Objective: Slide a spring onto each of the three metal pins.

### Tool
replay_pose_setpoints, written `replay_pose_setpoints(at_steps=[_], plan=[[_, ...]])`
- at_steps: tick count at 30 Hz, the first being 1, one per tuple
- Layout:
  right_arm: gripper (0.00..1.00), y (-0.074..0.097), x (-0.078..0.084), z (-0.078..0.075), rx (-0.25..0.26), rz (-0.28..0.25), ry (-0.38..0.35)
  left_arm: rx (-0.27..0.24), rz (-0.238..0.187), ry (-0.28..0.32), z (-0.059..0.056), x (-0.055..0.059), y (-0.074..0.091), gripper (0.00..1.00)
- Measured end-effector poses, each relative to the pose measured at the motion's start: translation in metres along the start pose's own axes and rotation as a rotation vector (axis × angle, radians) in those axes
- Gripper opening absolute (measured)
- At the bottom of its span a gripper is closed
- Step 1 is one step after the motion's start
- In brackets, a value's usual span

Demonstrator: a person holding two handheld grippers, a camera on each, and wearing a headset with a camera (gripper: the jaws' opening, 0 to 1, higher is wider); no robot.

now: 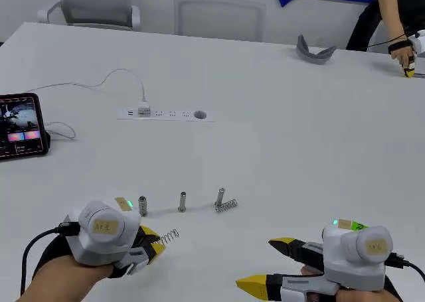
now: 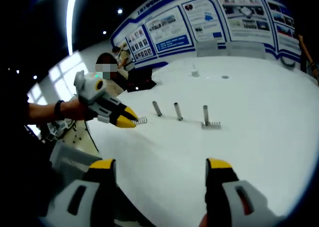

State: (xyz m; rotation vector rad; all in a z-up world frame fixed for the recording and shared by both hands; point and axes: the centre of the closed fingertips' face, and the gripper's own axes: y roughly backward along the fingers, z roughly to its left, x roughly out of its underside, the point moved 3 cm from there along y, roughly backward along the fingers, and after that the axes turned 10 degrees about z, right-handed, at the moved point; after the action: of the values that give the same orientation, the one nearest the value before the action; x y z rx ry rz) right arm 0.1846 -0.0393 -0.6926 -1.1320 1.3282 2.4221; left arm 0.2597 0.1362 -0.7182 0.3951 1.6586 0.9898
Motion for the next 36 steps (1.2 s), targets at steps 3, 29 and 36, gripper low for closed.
replay_pose_setpoints(at_steps=[3,29,36], plan=[[0.75,-0.003,-0.002,0.003,-0.003,0.003,0.006,0.007,-0.019,0.006,0.002,0.0,0.005,0.1],[0.68,-0.031,-0.03,0.027,-0.132,-0.039,-0.01,0.006,-0.075,-0.045,-0.016,-0.01,0.04,0.1],[0.62,-0.036,-0.043,0.039,-0.2,-0.067,-0.029,0.02,-0.086,-0.067,-0.024,-0.019,0.043,0.1]])
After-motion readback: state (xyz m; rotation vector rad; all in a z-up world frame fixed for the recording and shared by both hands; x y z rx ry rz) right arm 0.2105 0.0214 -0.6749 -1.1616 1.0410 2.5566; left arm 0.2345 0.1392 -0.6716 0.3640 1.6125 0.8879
